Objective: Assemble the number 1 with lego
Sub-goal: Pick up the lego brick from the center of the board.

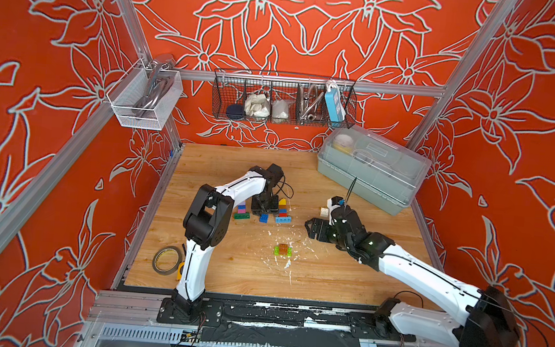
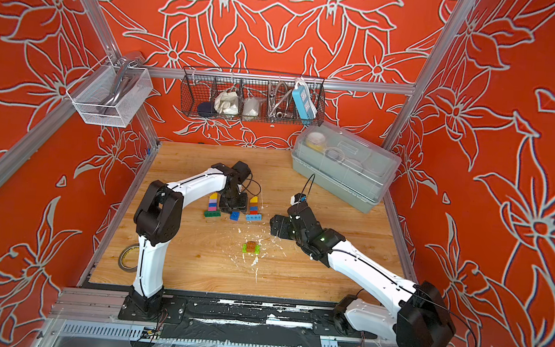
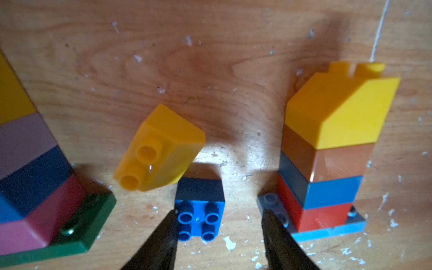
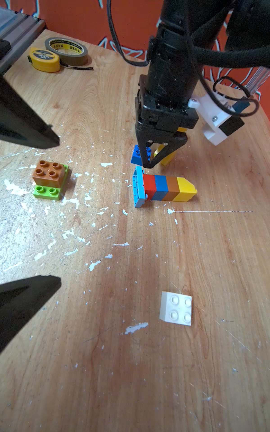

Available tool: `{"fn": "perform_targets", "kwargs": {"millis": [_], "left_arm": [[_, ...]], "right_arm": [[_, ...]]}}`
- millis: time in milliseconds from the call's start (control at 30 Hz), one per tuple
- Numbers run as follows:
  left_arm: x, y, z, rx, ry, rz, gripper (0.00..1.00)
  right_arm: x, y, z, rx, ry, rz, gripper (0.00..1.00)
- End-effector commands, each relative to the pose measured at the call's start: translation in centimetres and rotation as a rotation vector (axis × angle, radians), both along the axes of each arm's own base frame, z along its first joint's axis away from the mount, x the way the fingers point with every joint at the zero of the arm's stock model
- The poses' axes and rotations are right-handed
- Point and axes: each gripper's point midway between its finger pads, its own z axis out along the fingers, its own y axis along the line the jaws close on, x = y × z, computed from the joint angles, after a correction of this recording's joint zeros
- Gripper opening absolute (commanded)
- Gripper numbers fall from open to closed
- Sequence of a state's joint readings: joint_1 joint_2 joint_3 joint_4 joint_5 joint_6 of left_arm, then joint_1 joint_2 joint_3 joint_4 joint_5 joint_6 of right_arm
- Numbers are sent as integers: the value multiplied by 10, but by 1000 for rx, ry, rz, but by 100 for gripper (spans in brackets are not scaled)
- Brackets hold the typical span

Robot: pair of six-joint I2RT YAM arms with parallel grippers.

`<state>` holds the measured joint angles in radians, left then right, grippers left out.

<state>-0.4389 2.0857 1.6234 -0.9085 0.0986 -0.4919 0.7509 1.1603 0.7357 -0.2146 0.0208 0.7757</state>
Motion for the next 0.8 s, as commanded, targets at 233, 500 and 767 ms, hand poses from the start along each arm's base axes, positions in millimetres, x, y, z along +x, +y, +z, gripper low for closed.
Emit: {"fn": "perform_targets", "kwargs": {"millis": [233, 500, 767], "left_arm": [[-21, 3, 14, 11, 13, 77, 61], [-22, 5, 14, 18, 13, 61, 67], [-28, 9, -6, 39, 49, 46, 61]], "right_arm": [[2, 2, 3, 13, -5, 1, 90], [2, 2, 3, 13, -4, 4, 90], [2, 3, 3, 15, -3, 6, 90]]}}
